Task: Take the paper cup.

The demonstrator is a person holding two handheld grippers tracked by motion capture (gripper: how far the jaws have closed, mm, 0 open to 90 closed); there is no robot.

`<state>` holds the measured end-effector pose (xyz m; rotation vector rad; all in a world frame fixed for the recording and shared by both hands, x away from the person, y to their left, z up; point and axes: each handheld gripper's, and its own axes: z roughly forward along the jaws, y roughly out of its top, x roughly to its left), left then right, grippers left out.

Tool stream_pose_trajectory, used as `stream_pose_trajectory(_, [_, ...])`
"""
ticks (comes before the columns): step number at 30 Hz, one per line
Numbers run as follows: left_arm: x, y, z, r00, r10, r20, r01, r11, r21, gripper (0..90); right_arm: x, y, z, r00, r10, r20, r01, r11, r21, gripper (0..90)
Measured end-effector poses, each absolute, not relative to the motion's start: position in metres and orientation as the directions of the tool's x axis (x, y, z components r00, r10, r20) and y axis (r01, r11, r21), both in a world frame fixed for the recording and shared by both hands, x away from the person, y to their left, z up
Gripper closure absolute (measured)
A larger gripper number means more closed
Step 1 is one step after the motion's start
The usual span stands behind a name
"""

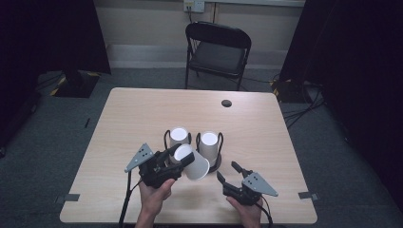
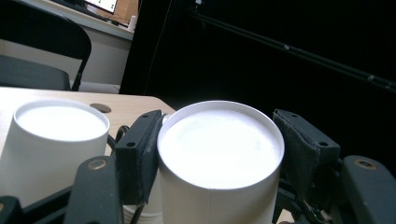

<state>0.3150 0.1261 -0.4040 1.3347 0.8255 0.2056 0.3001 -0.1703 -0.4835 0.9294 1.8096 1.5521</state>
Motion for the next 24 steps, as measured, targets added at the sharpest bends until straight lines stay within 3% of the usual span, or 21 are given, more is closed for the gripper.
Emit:
stream_pose_trajectory(12, [0.308, 0.128, -0.409, 0.718, 0.521, -0.462, 0.363, 0.286, 0.887, 35.5, 0.293, -0.141, -0.476, -0.704, 0.707, -0.067, 0.032, 0.126, 0.992, 41.3])
stream_pose_trajectory(24, [0.309, 0.132, -0.422, 0.688, 0.501, -0.526, 0.428, 0.305, 0.851, 35.5, 0.291, -0.133, -0.472, -0.724, 0.681, -0.112, -0.038, 0.123, 0.992, 46.9])
